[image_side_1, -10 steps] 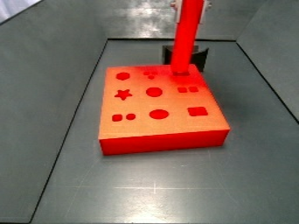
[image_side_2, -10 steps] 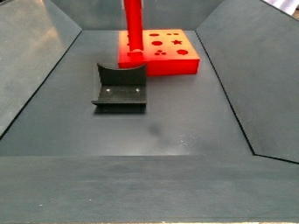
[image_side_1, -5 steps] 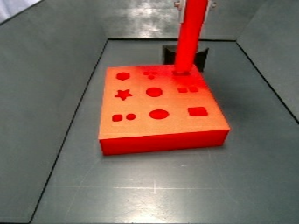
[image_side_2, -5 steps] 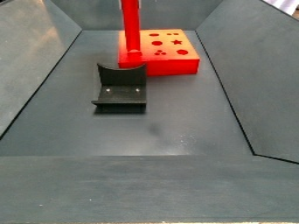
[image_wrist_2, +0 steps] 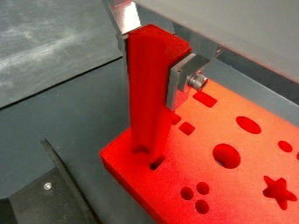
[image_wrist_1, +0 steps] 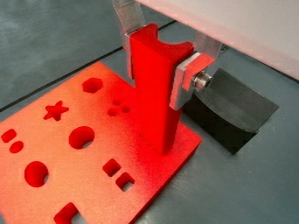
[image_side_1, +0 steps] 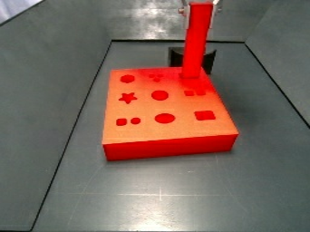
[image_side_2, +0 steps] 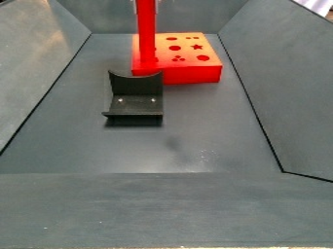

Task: Pick up the arch object. Move up. Place the arch object on the fixture. Regrasp the arch object. Move to above the board. Insert the arch object.
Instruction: Insert the arch object.

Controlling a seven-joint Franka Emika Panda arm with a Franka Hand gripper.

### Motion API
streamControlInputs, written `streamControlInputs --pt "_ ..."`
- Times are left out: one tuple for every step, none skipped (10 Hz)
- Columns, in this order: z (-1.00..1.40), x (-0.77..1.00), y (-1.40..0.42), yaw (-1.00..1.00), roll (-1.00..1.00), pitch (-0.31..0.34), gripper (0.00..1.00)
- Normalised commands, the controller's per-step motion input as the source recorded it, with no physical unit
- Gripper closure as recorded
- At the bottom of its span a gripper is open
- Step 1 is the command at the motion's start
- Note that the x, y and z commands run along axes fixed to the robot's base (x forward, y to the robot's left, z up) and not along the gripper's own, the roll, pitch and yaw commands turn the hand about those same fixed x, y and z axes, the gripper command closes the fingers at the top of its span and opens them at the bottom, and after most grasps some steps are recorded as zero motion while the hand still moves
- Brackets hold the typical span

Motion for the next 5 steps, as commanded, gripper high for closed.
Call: streamControlInputs --pt "-0.01 -0.11 0.0 0.0 0.1 -0.073 1.0" --pt "-0.09 -0.05 0.0 0.0 0.04 -0.053 1.0" --pt "-0.21 -0.02 0.0 -0.01 0.0 -0.053 1.0" --pt "-0.11 -0.1 0.0 -0.02 0.0 -0.037 1.0" --pt "-0.05 -0.09 0.01 0.0 0.0 -0.029 1.0"
